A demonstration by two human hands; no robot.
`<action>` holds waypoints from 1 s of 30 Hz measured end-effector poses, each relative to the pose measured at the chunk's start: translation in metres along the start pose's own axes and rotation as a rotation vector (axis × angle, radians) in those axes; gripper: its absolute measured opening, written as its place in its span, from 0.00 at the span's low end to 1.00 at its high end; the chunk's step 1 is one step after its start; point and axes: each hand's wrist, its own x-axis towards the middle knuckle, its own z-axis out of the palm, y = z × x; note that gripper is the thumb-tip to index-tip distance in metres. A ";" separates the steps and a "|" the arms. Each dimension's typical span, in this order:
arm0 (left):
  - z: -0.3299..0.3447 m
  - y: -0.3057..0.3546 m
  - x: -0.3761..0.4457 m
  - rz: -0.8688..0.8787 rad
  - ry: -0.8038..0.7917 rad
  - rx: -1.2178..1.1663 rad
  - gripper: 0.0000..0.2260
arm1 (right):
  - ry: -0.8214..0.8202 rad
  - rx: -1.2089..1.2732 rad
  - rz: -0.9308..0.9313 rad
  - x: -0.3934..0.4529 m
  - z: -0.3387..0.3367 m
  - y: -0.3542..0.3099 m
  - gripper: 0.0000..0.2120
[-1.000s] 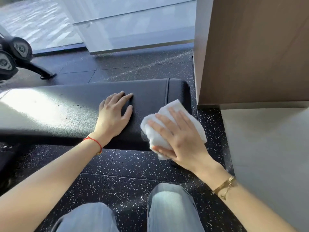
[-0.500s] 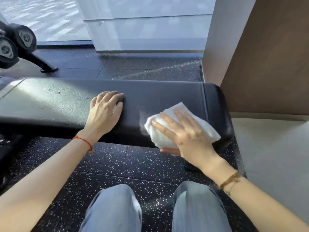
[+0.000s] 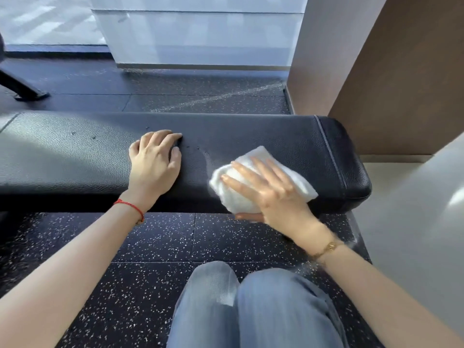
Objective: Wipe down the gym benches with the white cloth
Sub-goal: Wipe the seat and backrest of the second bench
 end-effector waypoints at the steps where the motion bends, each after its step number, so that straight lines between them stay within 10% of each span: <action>1: 0.000 0.000 0.000 0.005 -0.005 0.002 0.19 | 0.000 -0.020 0.036 -0.011 -0.001 0.008 0.32; 21: 0.004 0.002 -0.006 0.001 -0.053 0.021 0.22 | -0.047 -0.077 0.192 -0.013 -0.003 -0.001 0.39; 30: 0.003 0.001 -0.008 0.002 -0.065 0.031 0.23 | 0.108 -0.037 0.097 0.012 0.005 -0.037 0.25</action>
